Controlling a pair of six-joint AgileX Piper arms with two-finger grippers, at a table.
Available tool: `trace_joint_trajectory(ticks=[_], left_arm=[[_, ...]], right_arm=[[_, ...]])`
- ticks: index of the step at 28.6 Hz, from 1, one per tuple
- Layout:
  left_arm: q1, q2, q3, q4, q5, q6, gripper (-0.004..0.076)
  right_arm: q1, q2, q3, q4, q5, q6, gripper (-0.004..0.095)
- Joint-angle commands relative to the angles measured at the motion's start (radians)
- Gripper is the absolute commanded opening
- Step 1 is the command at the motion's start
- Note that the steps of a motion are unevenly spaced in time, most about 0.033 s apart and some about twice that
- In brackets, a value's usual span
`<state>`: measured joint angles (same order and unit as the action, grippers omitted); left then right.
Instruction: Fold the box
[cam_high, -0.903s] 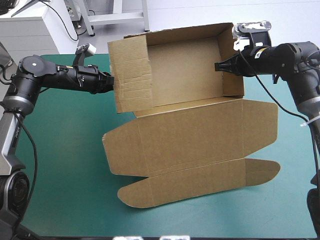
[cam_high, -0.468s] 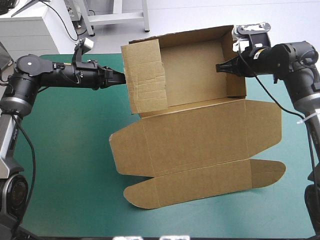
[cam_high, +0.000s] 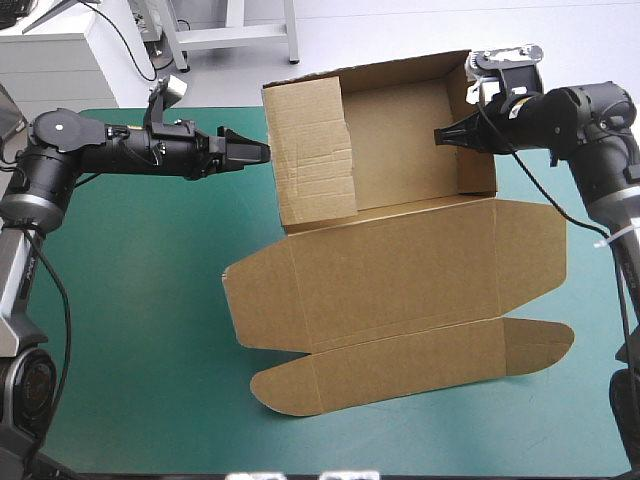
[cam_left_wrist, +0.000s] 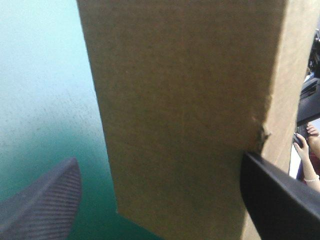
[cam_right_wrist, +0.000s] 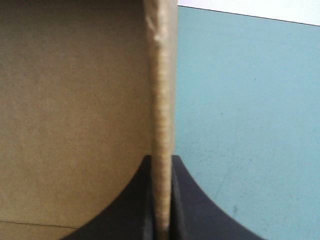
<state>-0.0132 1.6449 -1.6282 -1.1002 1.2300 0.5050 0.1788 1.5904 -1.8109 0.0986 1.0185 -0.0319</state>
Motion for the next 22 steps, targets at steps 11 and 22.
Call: trace_joint_trajectory(ticks=[11,22], left_arm=[[-0.007,-0.047,-0.023,-0.253,0.016,0.012,0.0563],[-0.03,-0.047,-0.023,-0.01,0.051,-0.077,0.0529]], right_arm=[[-0.006,-0.041,-0.032,-0.003,-0.057,0.002,-0.0019],[-0.006,-0.041,-0.032,-0.003,-0.06,0.025,-0.0019]])
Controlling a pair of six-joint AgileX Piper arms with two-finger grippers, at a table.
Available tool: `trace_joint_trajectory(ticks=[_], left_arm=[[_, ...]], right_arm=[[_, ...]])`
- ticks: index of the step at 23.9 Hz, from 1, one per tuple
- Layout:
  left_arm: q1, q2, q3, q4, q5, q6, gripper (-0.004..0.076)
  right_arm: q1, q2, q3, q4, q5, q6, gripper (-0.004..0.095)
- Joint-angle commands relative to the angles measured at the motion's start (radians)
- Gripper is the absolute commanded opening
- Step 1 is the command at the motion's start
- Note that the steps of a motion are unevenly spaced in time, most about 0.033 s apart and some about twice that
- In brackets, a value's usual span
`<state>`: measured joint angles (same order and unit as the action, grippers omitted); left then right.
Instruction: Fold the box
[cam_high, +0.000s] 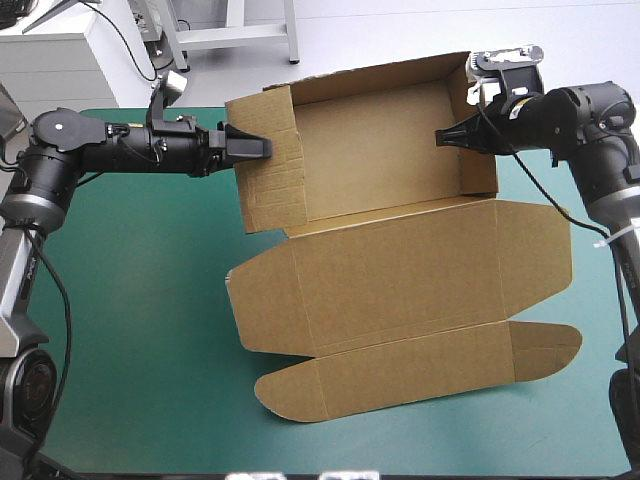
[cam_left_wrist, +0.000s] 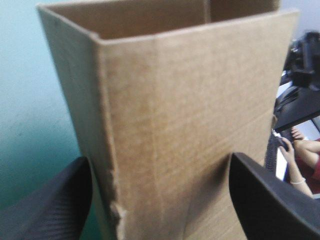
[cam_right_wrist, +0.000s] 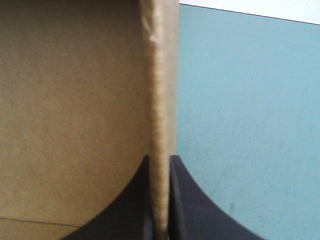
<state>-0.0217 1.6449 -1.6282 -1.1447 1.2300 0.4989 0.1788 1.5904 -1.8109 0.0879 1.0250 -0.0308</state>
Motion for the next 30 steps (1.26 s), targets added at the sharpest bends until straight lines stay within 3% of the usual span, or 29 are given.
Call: trace_joint_trajectory(ticks=[1,3,6,8,13,16,20,30], left_arm=[[-0.039,-0.047,-0.023,0.08,0.031,-0.118,0.0529],[-0.069,-0.051,-0.023,0.146,-0.014,-0.168,0.0529],[-0.166,-0.088,-0.023,0.31,-0.217,-0.281,0.0529],[-0.232,-0.09,-0.023,0.411,-0.294,-0.357,0.0529],[-0.415,-0.09,-0.023,0.78,-0.496,-0.649,0.0529],[-0.466,-0.09,-0.023,0.915,-0.518,-0.737,0.0529],[-0.47,-0.093,-0.023,0.917,-0.522,-0.745,0.0529],[-0.508,-0.138,-0.023,1.025,-0.566,-0.849,0.0473]], right_arm=[[-0.004,-0.041,-0.032,0.009,-0.077,0.039,-0.0018],[-0.004,-0.041,-0.032,0.009,-0.09,0.052,-0.0018],[-0.004,-0.043,-0.032,0.009,-0.074,0.048,-0.0017],[-0.004,-0.043,-0.032,0.007,-0.073,0.048,-0.0017],[0.032,-0.077,-0.039,-0.015,-0.059,0.046,-0.0013],[0.111,-0.095,-0.043,-0.127,-0.059,0.056,-0.0013],[0.18,-0.095,-0.079,-0.233,-0.045,0.102,-0.0013],[0.239,-0.093,-0.137,-0.396,0.016,0.144,-0.0013]])
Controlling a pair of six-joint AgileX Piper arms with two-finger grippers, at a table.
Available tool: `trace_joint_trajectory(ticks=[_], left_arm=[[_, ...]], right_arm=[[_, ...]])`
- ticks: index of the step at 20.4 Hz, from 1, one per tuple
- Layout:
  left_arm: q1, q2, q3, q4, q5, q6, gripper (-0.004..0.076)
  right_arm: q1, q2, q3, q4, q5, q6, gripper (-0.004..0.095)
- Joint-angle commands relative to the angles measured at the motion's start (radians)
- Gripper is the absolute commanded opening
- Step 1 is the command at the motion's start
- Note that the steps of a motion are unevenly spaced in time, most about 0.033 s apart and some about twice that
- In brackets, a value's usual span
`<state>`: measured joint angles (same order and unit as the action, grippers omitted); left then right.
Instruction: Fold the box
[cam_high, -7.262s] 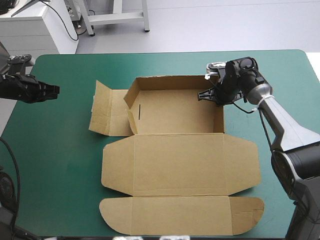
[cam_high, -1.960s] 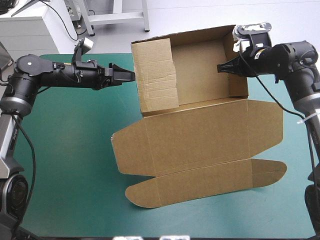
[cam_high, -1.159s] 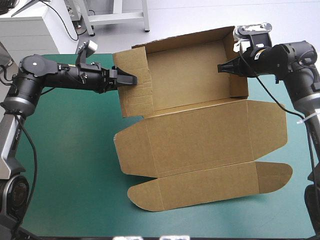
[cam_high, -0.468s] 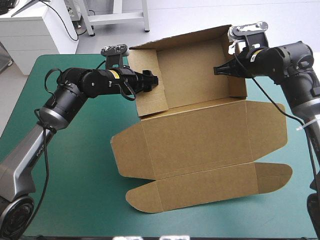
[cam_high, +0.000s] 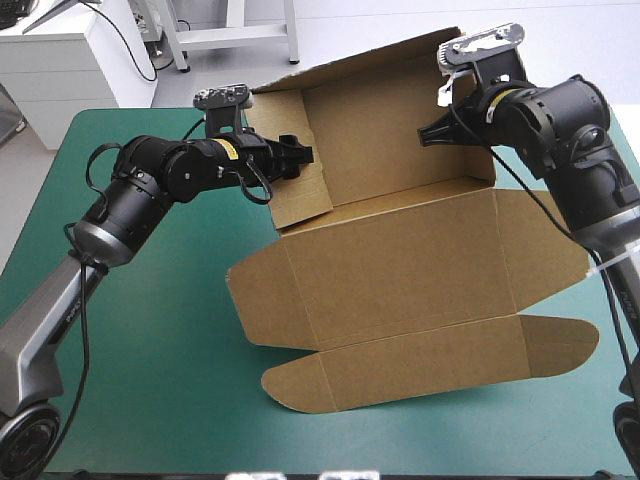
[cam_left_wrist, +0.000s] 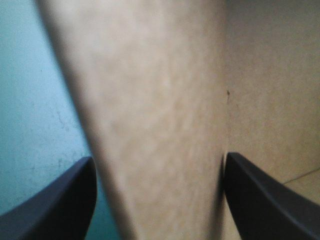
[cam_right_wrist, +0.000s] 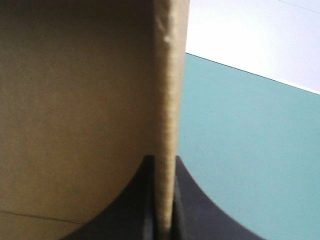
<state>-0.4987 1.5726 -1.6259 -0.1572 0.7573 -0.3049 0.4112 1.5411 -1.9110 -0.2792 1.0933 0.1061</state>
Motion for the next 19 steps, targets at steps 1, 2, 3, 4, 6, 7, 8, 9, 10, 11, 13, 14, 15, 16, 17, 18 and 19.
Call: trace_joint_trajectory(ticks=[1,2,3,4,6,7,8,9,10,11,13,14,15,16,17,18,19], left_arm=[[-0.044,-0.071,-0.026,0.058,-0.096,-0.064,0.0464],[-0.056,-0.073,-0.026,0.086,-0.096,-0.086,0.0455],[-0.068,-0.073,-0.026,0.113,-0.096,-0.113,0.0447],[-0.085,-0.073,-0.026,0.149,-0.096,-0.154,0.0427],[-0.11,-0.072,-0.026,0.201,-0.12,-0.204,0.0353],[-0.118,-0.074,-0.026,0.209,-0.133,-0.216,0.0284],[-0.124,-0.08,-0.026,0.237,-0.146,-0.272,0.0083],[-0.131,-0.08,-0.026,0.259,-0.146,-0.304,-0.0008],[-0.141,-0.083,-0.026,0.297,-0.131,-0.334,0.0],[-0.153,-0.083,-0.026,0.31,-0.12,-0.334,-0.0006],[-0.173,-0.083,-0.026,0.363,-0.109,-0.336,-0.0008],[-0.178,-0.083,-0.026,0.384,-0.099,-0.336,-0.0008],[-0.178,-0.083,-0.026,0.389,-0.074,-0.336,-0.0008],[-0.178,-0.078,-0.026,0.406,-0.06,-0.338,-0.0008],[-0.178,-0.061,-0.038,0.438,-0.018,-0.338,-0.0008],[-0.176,-0.047,-0.054,0.453,0.014,-0.338,-0.0008],[-0.176,-0.015,-0.08,0.465,0.058,-0.338,-0.0008]], right_arm=[[0.007,-0.044,-0.037,-0.041,-0.049,0.016,-0.0013],[0.007,-0.044,-0.037,-0.045,-0.047,0.02,-0.0013],[0.007,-0.044,-0.037,-0.045,-0.047,0.023,-0.0013],[0.007,-0.044,-0.037,-0.045,-0.047,0.037,-0.0013],[0.007,-0.044,-0.037,-0.042,-0.046,0.046,-0.0013],[0.007,-0.044,-0.037,-0.042,-0.046,0.051,-0.0014],[0.007,-0.044,-0.037,-0.042,-0.045,0.063,-0.0013],[0.007,-0.044,-0.037,-0.042,-0.045,0.07,-0.0014],[0.007,-0.044,-0.037,-0.042,-0.038,0.082,-0.0014],[0.007,-0.044,-0.037,-0.042,-0.033,0.097,-0.0014],[0.007,-0.044,-0.037,-0.042,-0.017,0.108,-0.0014],[0.007,-0.044,-0.037,-0.042,-0.01,0.11,-0.0014],[0.007,-0.042,-0.037,-0.042,-0.004,0.124,-0.0014],[0.007,-0.04,-0.037,-0.042,-0.004,0.13,-0.0015],[0.002,-0.026,-0.037,-0.042,0.006,0.15,-0.0015],[0.002,-0.014,-0.035,-0.042,0.012,0.157,-0.0015],[-0.006,0.015,-0.031,-0.029,0.041,0.157,-0.0015]])
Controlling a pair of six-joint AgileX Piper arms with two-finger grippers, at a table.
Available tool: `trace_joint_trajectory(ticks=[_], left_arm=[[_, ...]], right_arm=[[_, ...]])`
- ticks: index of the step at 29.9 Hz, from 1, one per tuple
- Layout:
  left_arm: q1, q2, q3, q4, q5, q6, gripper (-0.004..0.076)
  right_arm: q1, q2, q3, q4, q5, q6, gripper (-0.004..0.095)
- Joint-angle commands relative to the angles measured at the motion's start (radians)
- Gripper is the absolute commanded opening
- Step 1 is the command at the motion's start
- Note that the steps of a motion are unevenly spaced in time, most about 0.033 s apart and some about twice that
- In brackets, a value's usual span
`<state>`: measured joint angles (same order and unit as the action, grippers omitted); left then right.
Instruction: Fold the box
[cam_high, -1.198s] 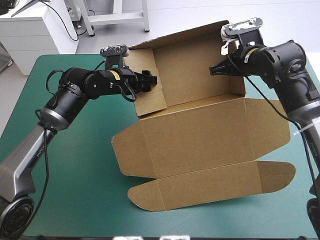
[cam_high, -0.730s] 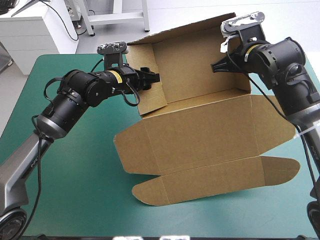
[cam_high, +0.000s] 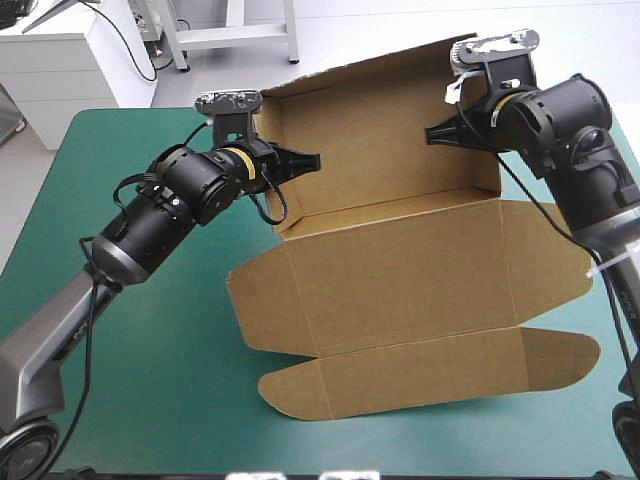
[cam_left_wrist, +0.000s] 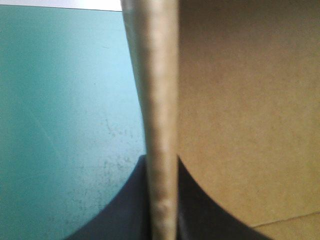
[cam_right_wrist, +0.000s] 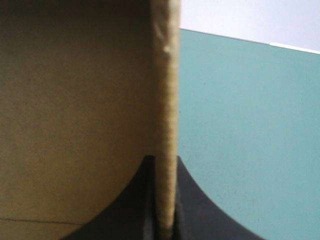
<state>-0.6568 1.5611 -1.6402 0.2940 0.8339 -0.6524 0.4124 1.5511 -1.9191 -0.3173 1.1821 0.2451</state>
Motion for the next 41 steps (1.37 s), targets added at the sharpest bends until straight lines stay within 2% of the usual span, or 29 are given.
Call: trace_joint_trajectory(ticks=[1,4,15,20,28,37,40,41], left_arm=[[-0.014,0.018,-0.085,0.011,0.005,0.013,-0.0008],[0.009,0.086,-0.15,-0.001,0.091,0.052,-0.0008],[0.123,0.35,-0.341,-0.175,0.446,0.257,-0.0008],[0.131,0.419,-0.341,-0.191,0.455,0.257,-0.0008],[0.131,0.465,-0.341,-0.227,0.455,0.29,-0.0008],[0.131,0.466,-0.341,-0.179,0.455,0.293,-0.0005],[0.131,0.466,-0.341,-0.185,0.455,0.348,0.0044],[0.131,0.466,-0.341,-0.185,0.455,0.371,0.0089]], right_arm=[[-0.008,0.023,-0.02,0.021,-0.021,0.018,-0.0015],[-0.009,0.103,-0.02,0.049,0.041,0.018,-0.0015],[-0.03,0.282,0.003,0.281,0.058,-0.057,-0.0016],[-0.039,0.296,0.051,0.29,0.039,-0.052,-0.0016],[-0.09,0.296,0.212,0.411,-0.036,-0.087,-0.0021],[-0.092,0.296,0.24,0.414,-0.058,-0.095,-0.0009],[-0.098,0.296,0.238,0.416,-0.053,-0.104,0.0065],[-0.1,0.296,0.238,0.411,-0.049,-0.104,0.0115]])
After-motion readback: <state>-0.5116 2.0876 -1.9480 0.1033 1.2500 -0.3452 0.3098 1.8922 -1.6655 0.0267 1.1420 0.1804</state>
